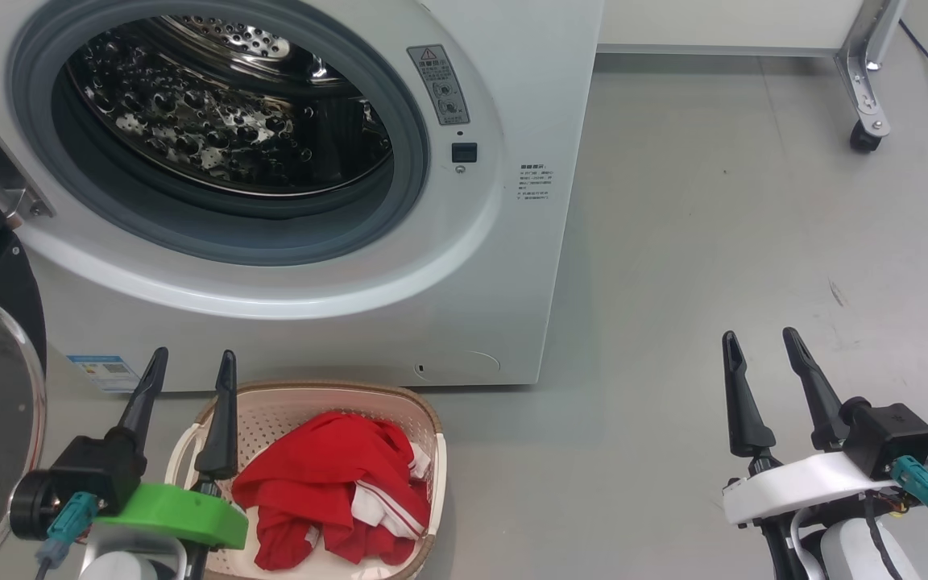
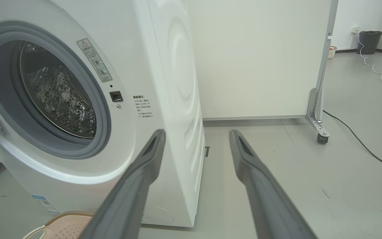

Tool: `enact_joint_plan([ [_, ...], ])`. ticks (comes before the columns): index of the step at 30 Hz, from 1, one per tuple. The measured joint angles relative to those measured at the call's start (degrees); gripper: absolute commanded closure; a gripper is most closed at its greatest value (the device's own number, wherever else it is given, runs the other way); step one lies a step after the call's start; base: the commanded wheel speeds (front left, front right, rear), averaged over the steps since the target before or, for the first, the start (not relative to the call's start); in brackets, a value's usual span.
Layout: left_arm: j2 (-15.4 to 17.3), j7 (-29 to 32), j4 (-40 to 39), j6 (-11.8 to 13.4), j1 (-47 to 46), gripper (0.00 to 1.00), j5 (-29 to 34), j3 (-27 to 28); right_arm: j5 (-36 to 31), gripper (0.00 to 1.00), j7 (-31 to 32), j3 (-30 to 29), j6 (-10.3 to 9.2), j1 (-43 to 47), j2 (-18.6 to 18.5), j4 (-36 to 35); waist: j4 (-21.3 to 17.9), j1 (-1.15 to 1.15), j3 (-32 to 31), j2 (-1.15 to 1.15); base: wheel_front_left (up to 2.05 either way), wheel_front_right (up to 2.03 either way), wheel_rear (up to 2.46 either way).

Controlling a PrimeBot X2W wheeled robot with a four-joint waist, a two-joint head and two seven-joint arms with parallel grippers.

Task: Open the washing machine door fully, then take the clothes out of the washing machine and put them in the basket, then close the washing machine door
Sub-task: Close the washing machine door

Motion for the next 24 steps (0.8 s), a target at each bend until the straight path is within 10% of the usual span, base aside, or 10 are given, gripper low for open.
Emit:
enact_joint_plan([
  [24, -0.1, 0.0, -0.4, 0.0, 0.1, 0.0, 0.9, 0.2, 0.0, 0.0, 0.0, 0.0, 0.0, 0.0, 0.0, 0.0, 0.0, 0.0, 0.6, 0.0, -0.98, 0.98, 0.0],
])
